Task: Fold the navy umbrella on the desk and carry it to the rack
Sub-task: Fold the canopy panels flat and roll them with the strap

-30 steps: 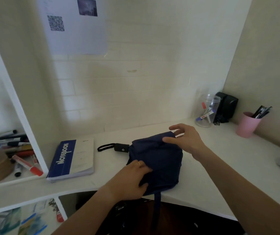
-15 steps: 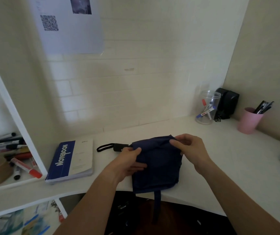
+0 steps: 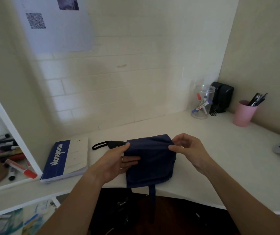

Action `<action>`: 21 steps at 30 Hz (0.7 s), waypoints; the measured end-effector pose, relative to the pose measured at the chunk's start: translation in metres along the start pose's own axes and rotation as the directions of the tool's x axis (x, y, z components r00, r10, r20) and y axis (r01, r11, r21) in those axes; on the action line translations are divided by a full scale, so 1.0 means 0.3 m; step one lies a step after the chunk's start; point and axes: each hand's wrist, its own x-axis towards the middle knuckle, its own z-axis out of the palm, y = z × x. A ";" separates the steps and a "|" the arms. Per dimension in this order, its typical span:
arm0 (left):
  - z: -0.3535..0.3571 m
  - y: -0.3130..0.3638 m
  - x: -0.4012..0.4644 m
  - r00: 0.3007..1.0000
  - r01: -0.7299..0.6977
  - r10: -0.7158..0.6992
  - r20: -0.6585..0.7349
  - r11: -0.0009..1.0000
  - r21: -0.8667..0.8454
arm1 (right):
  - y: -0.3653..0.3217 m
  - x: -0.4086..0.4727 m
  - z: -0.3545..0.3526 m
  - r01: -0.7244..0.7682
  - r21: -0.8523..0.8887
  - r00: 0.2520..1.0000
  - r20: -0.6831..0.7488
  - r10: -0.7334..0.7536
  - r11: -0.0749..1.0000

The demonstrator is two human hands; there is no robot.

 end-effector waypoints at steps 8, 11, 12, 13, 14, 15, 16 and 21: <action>0.022 -0.050 0.019 0.992 -0.117 0.121 -0.041 0.989 0.094 | -0.018 -0.032 0.056 -0.121 -0.052 0.992 -0.040 0.119 0.991; 0.025 -0.071 0.019 0.985 -0.160 0.162 -0.064 0.987 0.031 | -0.018 -0.038 0.054 -0.217 -0.031 0.975 -0.054 0.215 0.976; 0.026 -0.077 0.016 0.983 -0.171 0.171 -0.070 0.985 0.005 | -0.018 -0.046 0.049 -0.248 -0.002 0.968 -0.037 0.248 0.969; 0.028 -0.081 0.015 0.980 -0.182 0.182 -0.085 0.983 0.002 | -0.016 -0.051 0.046 -0.269 0.058 0.963 -0.006 0.270 0.961; 0.031 -0.086 0.014 0.974 -0.193 0.194 -0.114 0.981 0.022 | -0.017 -0.059 0.045 -0.284 0.139 0.959 0.034 0.282 0.949; 0.034 -0.092 0.015 0.966 -0.202 0.208 -0.152 0.978 0.052 | -0.014 -0.066 0.048 -0.294 0.221 0.956 0.073 0.285 0.930; 0.037 -0.096 0.014 0.958 -0.210 0.221 -0.184 0.975 0.077 | -0.011 -0.074 0.051 -0.298 0.285 0.954 0.093 0.284 0.911; 0.031 -0.124 -0.011 0.950 -0.247 0.267 -0.165 0.960 0.133 | 0.004 -0.109 0.057 -0.236 0.354 0.971 0.050 0.233 0.905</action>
